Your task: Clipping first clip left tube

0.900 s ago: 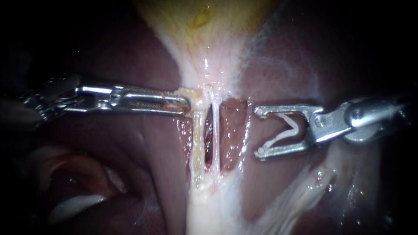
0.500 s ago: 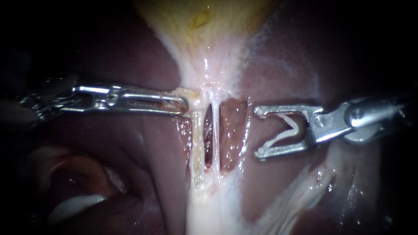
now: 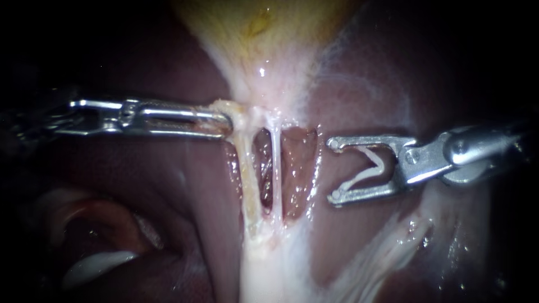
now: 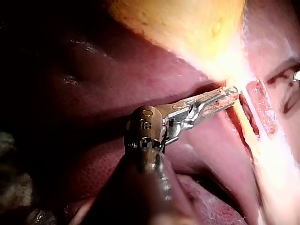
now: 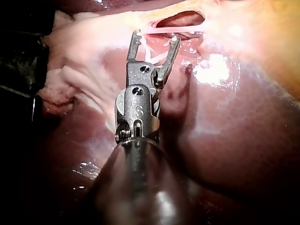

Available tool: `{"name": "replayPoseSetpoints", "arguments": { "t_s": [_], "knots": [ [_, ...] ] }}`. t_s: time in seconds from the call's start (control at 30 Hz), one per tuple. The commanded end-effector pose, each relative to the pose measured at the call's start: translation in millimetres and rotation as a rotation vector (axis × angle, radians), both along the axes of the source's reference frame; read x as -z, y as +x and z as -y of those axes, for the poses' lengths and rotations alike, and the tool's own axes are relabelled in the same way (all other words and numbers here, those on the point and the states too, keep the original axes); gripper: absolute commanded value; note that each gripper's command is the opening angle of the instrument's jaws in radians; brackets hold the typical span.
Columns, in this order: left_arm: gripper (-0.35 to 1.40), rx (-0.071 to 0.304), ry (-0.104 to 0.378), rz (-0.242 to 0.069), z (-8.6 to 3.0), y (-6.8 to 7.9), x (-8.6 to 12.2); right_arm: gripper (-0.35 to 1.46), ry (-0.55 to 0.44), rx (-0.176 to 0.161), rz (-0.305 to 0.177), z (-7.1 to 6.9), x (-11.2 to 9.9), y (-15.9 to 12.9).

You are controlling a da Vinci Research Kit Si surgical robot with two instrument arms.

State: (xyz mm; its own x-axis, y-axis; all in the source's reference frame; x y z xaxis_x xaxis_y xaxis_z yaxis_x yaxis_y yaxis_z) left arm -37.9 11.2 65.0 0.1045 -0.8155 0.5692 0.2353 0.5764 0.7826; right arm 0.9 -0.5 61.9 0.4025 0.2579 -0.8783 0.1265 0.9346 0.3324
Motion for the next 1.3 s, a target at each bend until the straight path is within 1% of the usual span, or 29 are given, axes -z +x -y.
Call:
{"name": "replayPoseSetpoints", "arguments": {
  "t_s": [0.03,0.13,0.2,0.23,0.43,0.6,0.7,0.97,1.2,1.3],
  "knots": [
    [-0.35,-0.001,0.009,0.004,-0.2,0.2,0.4,0.49,0.000,0.000,0.000,0.0,0.0,0.0],
    [-0.35,0.002,0.022,0.006,-0.2,0.4,0.7,0.49,0.000,0.000,0.001,0.0,0.0,0.1],
    [-0.35,0.001,0.022,0.006,-0.2,0.5,0.6,0.49,0.005,-0.003,0.002,0.0,0.0,0.2],
    [-0.35,0.004,0.033,0.007,-0.1,0.6,0.5,0.49,0.005,-0.003,0.002,0.0,0.0,0.2],
    [-0.35,0.003,0.037,0.008,-0.1,0.9,0.2,0.49,0.005,-0.006,0.004,0.1,0.1,0.8],
    [-0.35,0.005,0.042,0.008,0.0,0.9,0.2,0.49,0.020,-0.018,0.011,0.2,0.0,1.9],
    [-0.35,0.005,0.042,0.008,0.0,1.0,0.2,0.49,0.033,-0.028,0.017,0.5,-0.5,3.2],
    [-0.35,0.006,0.048,0.008,0.0,1.0,0.2,0.48,0.078,-0.040,0.021,1.5,-2.5,6.2],
    [-0.35,0.007,0.048,0.008,0.1,0.9,0.3,0.47,0.111,-0.049,0.034,2.5,-5.1,8.5],
    [-0.35,0.007,0.048,0.008,0.1,0.9,0.3,0.47,0.120,-0.051,0.050,2.9,-6.2,9.2]
  ]
}}
